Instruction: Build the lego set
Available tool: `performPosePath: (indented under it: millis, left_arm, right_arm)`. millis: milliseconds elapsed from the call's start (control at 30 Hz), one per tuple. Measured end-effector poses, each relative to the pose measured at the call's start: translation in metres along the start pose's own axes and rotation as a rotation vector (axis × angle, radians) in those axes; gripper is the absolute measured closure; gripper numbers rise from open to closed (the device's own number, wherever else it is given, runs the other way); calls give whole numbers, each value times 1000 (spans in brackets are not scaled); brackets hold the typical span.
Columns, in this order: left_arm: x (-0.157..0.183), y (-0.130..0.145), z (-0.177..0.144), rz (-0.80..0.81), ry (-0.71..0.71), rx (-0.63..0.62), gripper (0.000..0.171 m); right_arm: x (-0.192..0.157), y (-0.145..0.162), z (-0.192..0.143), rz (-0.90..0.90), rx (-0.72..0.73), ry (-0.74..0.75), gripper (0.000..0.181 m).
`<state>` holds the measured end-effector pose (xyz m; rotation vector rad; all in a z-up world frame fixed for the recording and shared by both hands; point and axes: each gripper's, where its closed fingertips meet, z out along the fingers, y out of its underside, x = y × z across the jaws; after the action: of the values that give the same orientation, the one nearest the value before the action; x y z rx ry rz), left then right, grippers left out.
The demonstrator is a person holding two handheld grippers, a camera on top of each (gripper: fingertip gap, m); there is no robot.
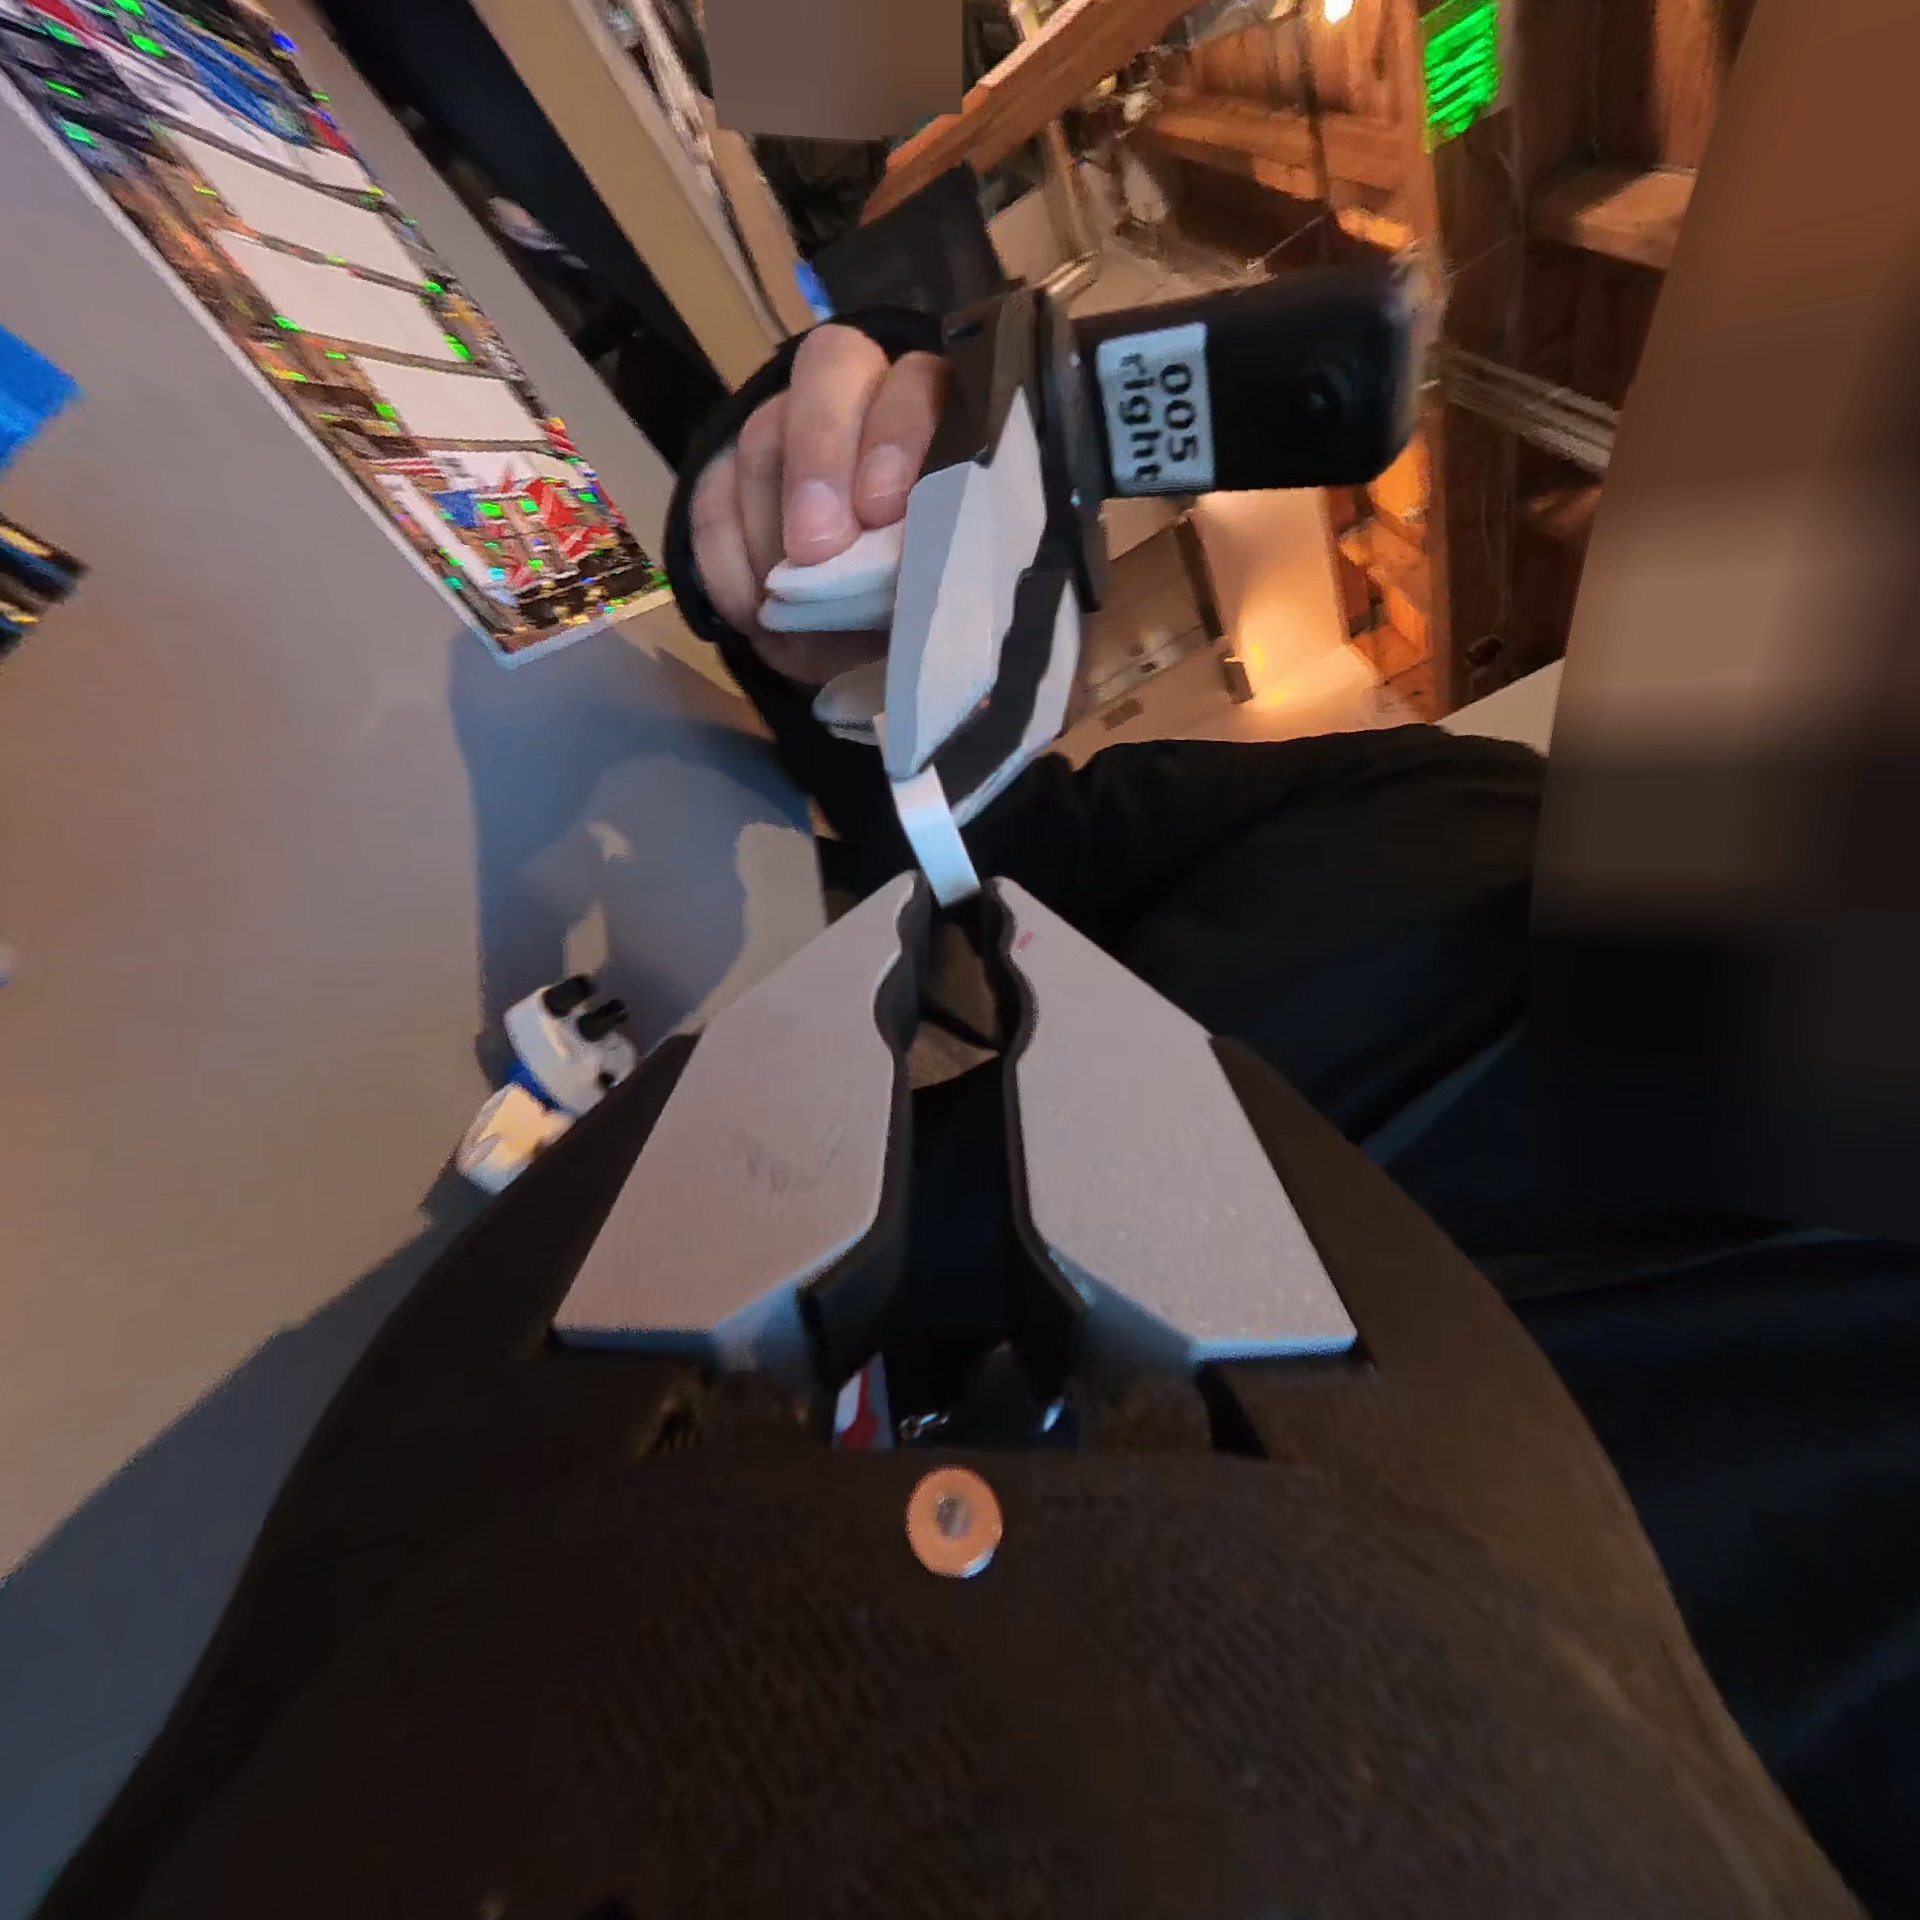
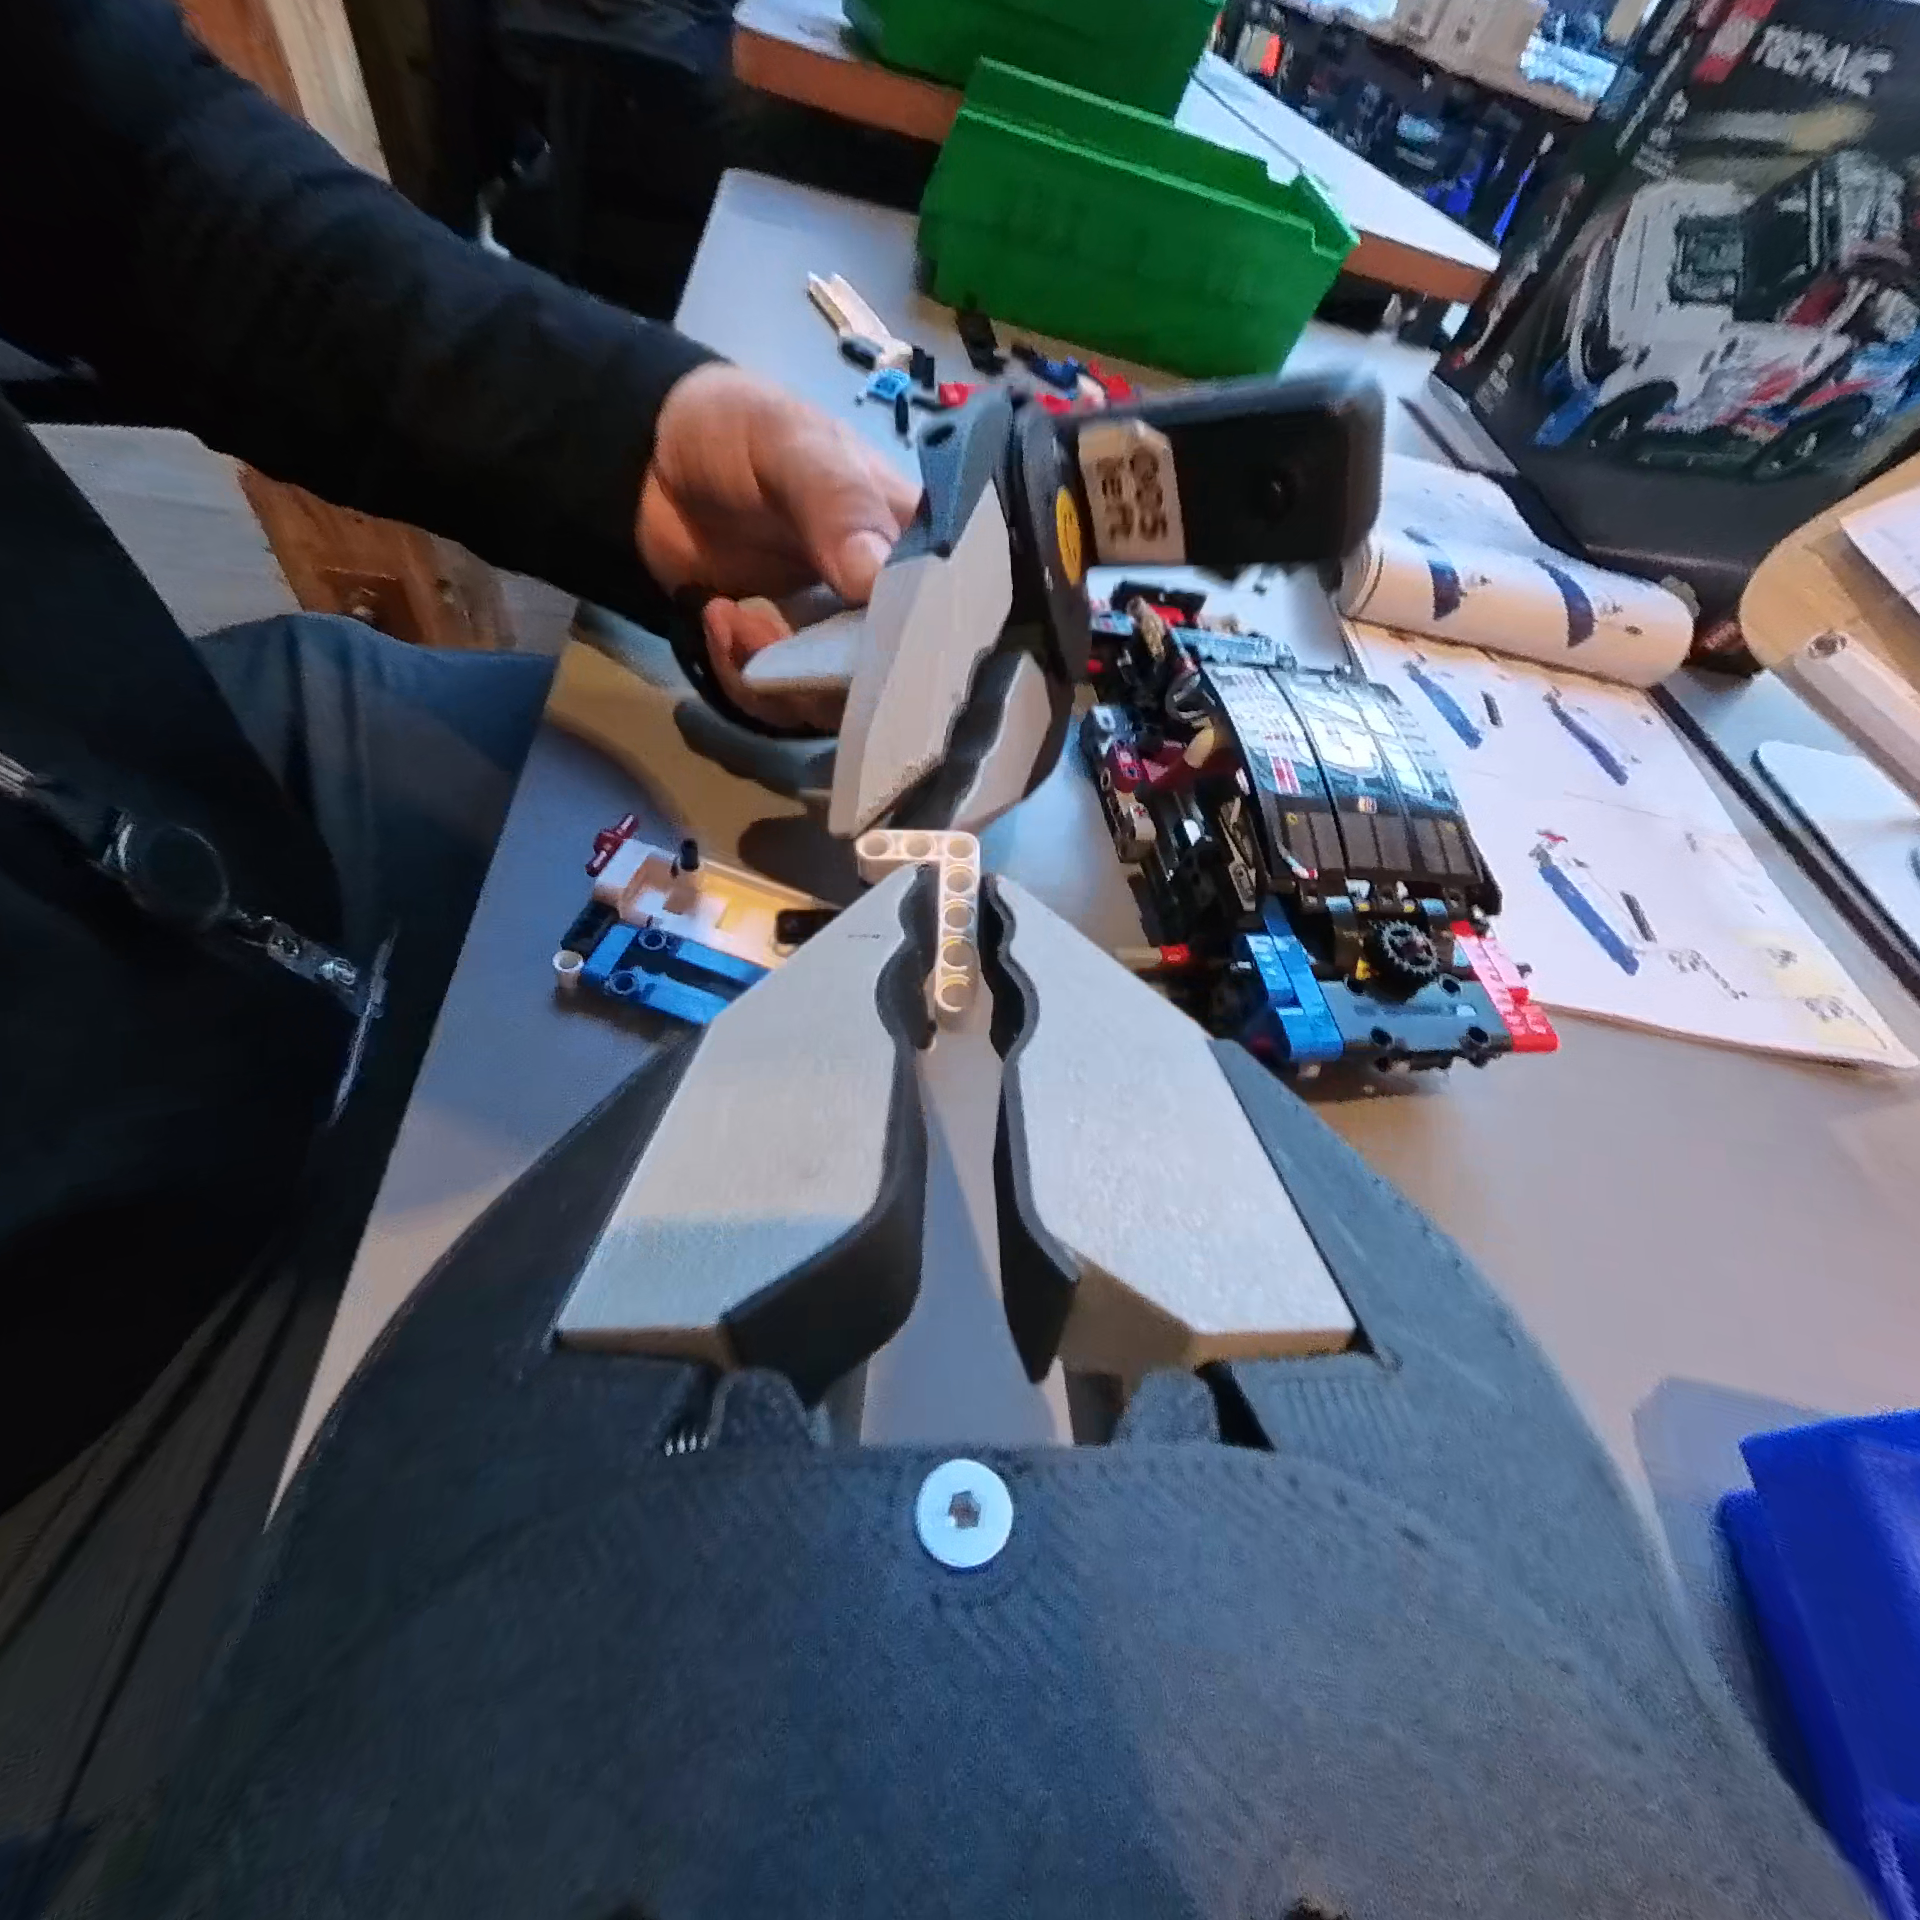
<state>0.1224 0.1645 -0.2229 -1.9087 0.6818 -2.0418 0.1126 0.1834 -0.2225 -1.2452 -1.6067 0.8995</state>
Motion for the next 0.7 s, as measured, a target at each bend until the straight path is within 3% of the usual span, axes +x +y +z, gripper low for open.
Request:
performPosePath:
  millis: [133,400,567,700]
  left_arm:
    - [-19,1,-18,128,-271,-62,149]
    - [-62,24,-17,483,-706,-396,136]
    - [-79,30,-21,591,-789,-536,136]
    - [-84,34,-18,598,-763,-557,150]
  right_arm:
    - [11,19,-4,132,-53,14,176]
    - [4,55,9,280,-206,-4,176]
    - [-2,58,18,311,-223,-21,176]
    - [-1,60,21,305,-224,-6,176]
